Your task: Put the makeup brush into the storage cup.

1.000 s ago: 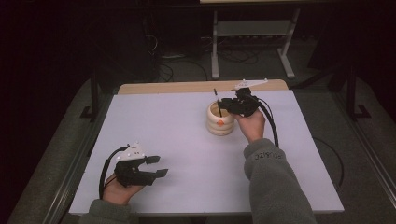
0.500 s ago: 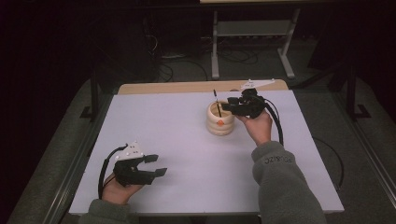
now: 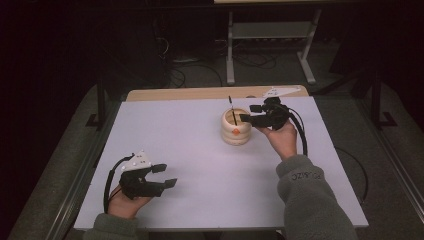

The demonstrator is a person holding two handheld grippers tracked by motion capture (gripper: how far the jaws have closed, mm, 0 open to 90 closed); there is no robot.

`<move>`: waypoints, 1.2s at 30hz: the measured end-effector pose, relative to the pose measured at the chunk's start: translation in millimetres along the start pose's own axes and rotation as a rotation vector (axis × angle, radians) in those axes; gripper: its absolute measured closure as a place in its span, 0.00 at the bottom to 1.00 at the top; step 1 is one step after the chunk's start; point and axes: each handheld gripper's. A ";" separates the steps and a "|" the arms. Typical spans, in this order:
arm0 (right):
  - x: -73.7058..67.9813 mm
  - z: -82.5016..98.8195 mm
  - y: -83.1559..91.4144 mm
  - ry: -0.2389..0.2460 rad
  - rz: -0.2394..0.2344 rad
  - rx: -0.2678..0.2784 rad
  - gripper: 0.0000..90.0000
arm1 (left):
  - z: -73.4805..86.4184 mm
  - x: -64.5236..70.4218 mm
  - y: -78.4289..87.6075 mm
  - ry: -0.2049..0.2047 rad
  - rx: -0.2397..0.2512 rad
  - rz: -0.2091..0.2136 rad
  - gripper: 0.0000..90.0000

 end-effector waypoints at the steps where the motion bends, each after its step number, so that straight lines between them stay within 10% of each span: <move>1: -0.1 0.6 0.9 0.003 0.000 0.003 0.41 | 0.0 -0.1 0.0 0.000 0.000 -0.001 0.37; 36: -12.9 24.9 17.7 0.031 -0.025 0.016 0.30 | 2.5 -4.9 1.6 0.029 0.009 -0.027 0.30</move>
Point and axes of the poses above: each handheld gripper's, and its own axes: y roughly backward along the jaws, z roughly out of its underside, x roughly to its right, and after that the axes turned 15 degrees about -x, right-handed
